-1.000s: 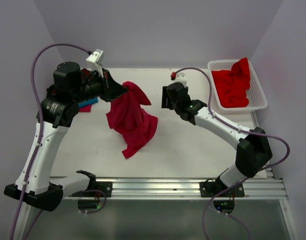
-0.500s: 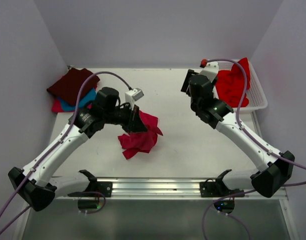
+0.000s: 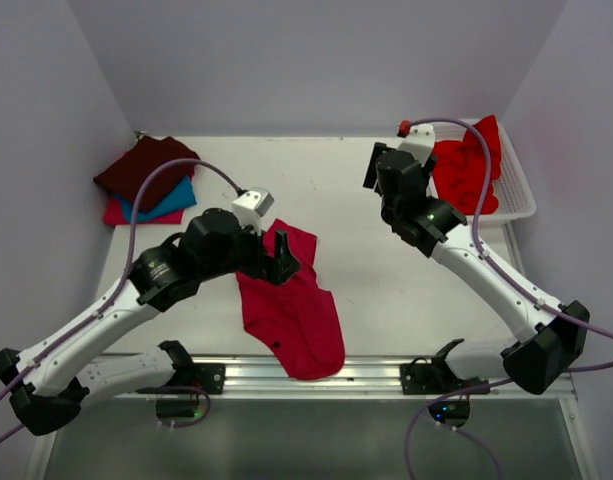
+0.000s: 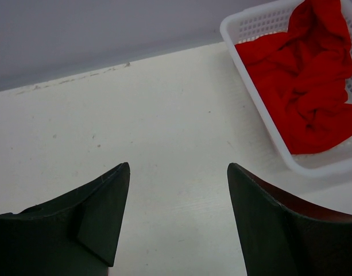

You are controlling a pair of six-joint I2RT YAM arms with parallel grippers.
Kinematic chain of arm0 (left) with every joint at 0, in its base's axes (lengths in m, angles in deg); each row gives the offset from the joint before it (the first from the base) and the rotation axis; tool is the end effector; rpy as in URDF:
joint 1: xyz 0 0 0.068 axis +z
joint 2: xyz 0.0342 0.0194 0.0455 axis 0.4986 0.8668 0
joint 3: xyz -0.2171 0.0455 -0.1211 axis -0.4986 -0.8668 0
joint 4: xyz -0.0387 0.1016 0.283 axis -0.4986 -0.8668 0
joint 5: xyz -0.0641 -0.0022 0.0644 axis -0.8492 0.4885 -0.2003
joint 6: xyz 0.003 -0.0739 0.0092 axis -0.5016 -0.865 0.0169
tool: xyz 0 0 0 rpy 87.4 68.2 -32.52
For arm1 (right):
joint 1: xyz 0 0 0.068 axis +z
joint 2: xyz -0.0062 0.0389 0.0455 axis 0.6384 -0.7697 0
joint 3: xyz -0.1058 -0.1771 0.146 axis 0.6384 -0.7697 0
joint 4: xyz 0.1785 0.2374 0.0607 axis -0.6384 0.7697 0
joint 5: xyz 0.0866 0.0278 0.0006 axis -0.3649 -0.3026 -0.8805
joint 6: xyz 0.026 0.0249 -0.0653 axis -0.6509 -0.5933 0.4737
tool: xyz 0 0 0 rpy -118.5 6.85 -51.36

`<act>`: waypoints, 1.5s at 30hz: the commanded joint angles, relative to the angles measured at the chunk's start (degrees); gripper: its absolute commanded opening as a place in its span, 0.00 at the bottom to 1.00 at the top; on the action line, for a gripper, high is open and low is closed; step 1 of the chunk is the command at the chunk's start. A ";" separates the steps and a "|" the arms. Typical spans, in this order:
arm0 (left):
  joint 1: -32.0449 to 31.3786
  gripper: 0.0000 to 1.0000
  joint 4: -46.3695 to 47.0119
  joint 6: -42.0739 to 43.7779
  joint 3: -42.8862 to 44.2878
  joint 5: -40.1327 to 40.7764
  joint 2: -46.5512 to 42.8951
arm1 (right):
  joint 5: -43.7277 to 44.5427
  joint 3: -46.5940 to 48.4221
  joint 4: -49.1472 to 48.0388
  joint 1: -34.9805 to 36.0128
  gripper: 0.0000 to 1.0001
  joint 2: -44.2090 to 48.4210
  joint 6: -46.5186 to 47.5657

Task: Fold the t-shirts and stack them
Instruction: Move the tshirt to the center of the board

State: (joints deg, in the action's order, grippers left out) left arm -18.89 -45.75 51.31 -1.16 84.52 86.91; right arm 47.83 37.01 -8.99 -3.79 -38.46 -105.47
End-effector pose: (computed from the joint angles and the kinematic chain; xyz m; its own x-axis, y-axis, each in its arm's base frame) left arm 0.1827 -0.2162 0.3384 -0.6875 0.0638 -0.7234 0.5301 0.7250 -0.4398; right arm 0.3173 0.1744 0.3604 -0.2181 0.1664 -0.9616 0.2272 0.9669 0.1158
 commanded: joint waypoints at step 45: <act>18.57 0.00 10.95 2.25 -2.10 11.42 13.19 | -13.20 -5.31 0.96 -1.07 0.05 0.21 -1.66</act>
State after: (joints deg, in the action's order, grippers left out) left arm 1.75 -29.43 45.82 -18.12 90.71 103.24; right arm 40.46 32.75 -6.07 -4.82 -35.93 -105.84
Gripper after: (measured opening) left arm 0.029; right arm 0.120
